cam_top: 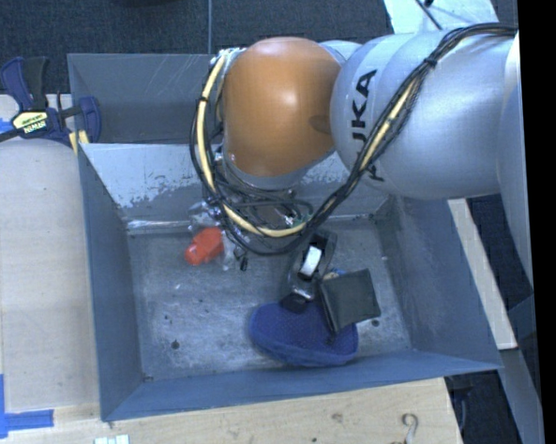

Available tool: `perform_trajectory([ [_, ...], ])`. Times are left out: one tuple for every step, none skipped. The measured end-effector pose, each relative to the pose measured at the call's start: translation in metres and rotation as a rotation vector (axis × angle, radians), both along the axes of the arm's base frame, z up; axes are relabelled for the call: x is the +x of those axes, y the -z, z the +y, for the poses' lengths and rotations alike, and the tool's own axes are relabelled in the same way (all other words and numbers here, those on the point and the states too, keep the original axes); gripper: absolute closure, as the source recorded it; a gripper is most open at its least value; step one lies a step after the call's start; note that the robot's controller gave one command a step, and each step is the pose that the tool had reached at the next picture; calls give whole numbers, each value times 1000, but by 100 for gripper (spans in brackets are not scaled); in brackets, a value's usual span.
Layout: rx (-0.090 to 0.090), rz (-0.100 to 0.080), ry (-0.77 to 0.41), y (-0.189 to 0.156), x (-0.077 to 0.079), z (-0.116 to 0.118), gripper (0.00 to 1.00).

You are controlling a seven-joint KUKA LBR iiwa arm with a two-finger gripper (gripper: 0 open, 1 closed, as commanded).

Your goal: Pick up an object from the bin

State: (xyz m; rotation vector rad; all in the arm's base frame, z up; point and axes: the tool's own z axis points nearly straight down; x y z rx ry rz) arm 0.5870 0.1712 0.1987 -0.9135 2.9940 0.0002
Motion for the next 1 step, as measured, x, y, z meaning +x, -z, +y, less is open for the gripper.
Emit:
perform_trajectory([
  [-7, 3, -214, -61, -16, -114, 100],
])
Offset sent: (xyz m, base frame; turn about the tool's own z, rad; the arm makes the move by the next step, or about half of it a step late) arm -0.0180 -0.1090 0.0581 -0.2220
